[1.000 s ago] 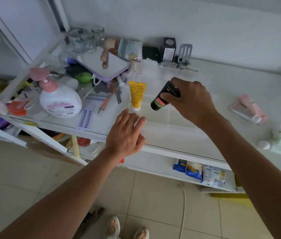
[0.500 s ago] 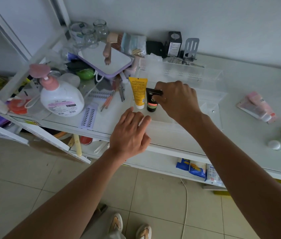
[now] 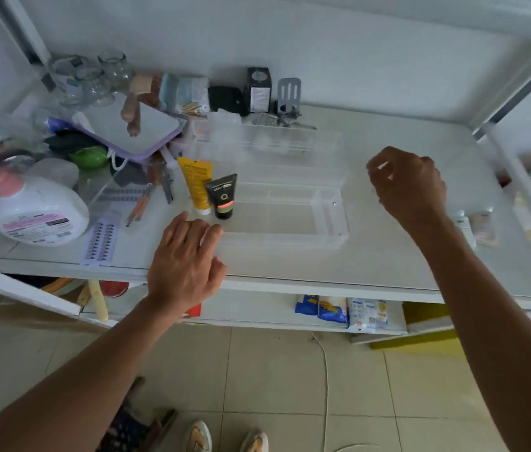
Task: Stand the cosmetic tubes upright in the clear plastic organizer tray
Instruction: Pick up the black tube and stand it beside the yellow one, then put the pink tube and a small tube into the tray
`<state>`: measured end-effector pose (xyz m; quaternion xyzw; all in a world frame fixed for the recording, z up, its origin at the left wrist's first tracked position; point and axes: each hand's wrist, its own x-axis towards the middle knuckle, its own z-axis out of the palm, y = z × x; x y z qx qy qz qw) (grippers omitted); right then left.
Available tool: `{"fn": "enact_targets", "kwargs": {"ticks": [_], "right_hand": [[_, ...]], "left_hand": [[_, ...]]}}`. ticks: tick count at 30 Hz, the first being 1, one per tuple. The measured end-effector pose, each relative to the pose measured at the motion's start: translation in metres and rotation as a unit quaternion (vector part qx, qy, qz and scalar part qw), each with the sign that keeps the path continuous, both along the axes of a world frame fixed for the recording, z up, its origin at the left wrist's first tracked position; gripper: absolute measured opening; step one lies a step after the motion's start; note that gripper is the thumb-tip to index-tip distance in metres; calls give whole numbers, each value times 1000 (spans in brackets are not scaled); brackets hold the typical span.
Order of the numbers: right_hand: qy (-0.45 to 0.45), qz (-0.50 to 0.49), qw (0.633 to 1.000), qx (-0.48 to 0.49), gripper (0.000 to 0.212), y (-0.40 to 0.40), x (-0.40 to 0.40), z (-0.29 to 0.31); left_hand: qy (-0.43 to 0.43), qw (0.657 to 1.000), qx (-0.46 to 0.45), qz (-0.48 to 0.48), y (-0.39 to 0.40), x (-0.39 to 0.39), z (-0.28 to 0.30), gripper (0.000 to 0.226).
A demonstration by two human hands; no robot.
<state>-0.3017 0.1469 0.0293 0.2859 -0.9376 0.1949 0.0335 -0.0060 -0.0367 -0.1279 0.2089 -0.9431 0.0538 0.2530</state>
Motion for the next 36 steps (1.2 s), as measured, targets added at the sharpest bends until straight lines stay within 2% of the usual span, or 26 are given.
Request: {"fn": "enact_targets", "kwargs": {"ticks": [2,9,15,21,24,28,29,31,33,36], "right_hand": [[-1,-13,999,31,21,16,-20,-7],[12,36,987,158,41,39,-52,-41],[70,2,968,240,54,31,-68,-50],[76,-11,962,263,49,30,-66,-55],[46,-39,971,232,43,35,-57,-51],[-50,-76,993,75,50,37,-45,-8],[-61,-60,996,29,50,34,-40,6],[-70,15,997,-41,35,19,-21,33],[-61,112,990,-56,17,1,5,52],[-62,226,971,-50,10,-32,41,59]], "left_hand": [[-1,1000,1,2,1,0,1,44],[2,1000,-12,5,2,-1,3,47],[1,1000,-18,7,3,-1,3,49],[-6,1000,-14,19,2,1,3,47],[-6,1000,-5,18,1,2,4,47],[-3,1000,-2,13,1,2,4,45],[-4,1000,1,12,1,1,4,44],[-10,1000,8,14,1,1,5,44],[-13,1000,10,15,1,1,5,45],[-12,1000,10,15,1,2,3,46]]}}
